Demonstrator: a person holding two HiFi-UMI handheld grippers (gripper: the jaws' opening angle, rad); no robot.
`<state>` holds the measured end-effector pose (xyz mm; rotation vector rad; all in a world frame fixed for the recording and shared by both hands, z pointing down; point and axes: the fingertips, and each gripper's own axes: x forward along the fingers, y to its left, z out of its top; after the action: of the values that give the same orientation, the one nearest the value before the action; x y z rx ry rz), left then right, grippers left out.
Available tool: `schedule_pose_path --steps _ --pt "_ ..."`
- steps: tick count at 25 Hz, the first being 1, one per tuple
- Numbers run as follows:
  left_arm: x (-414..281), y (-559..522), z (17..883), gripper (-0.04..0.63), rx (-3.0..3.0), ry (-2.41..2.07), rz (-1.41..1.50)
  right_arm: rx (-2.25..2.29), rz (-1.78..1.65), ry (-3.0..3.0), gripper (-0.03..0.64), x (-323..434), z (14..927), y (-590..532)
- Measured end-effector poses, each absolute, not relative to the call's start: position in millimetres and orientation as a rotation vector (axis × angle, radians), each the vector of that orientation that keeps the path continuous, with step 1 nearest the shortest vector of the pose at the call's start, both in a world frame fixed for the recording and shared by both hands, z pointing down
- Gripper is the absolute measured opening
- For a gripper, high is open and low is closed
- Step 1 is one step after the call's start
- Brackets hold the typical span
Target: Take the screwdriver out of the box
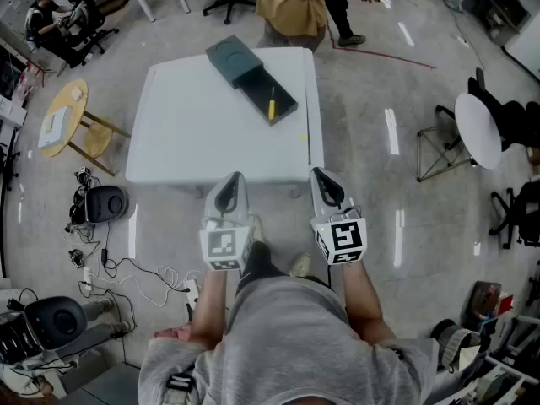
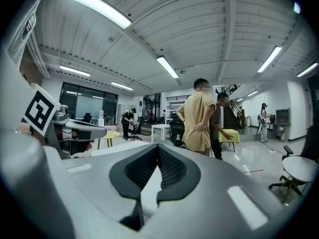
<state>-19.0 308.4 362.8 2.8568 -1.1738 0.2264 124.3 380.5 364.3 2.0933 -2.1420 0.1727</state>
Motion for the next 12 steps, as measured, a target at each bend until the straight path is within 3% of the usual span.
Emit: schedule_pose_path --steps 12 --pt "-5.5 225.3 358.1 0.012 2.903 -1.083 0.229 2.109 0.194 -2.118 0.003 124.1 366.1 296.5"
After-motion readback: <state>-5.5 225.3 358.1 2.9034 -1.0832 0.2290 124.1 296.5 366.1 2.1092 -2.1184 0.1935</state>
